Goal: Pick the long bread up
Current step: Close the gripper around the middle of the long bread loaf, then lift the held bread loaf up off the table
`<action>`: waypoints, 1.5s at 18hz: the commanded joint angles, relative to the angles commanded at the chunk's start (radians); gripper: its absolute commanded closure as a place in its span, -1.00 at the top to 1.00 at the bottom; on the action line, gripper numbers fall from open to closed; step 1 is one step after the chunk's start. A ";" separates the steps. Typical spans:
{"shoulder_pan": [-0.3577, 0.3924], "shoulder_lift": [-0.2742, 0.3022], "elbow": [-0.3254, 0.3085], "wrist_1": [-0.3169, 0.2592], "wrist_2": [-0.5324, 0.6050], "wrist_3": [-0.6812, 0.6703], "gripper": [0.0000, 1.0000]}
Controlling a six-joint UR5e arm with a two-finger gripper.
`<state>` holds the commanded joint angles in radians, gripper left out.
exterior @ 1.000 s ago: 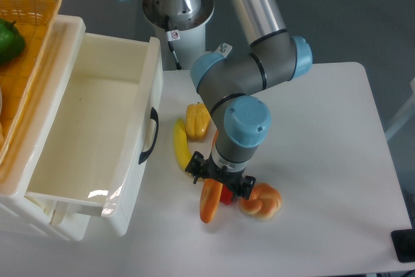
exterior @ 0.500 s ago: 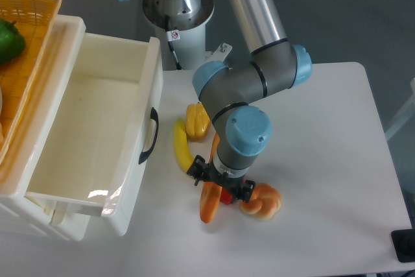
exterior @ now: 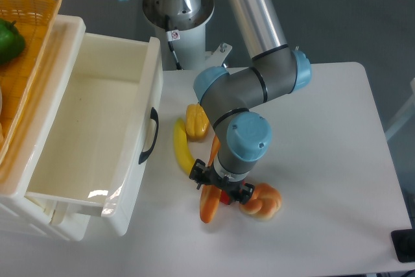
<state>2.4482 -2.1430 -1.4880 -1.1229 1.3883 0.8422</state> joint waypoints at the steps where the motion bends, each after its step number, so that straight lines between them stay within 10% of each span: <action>1: 0.000 0.002 0.000 0.000 -0.003 0.000 -0.98; 11: 0.000 0.023 0.028 -0.037 0.005 0.003 -1.00; 17: -0.012 0.086 0.084 -0.231 0.089 0.005 -1.00; 27: -0.021 0.233 0.086 -0.328 0.121 0.085 -1.00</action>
<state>2.4268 -1.9099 -1.4021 -1.4511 1.5094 0.9276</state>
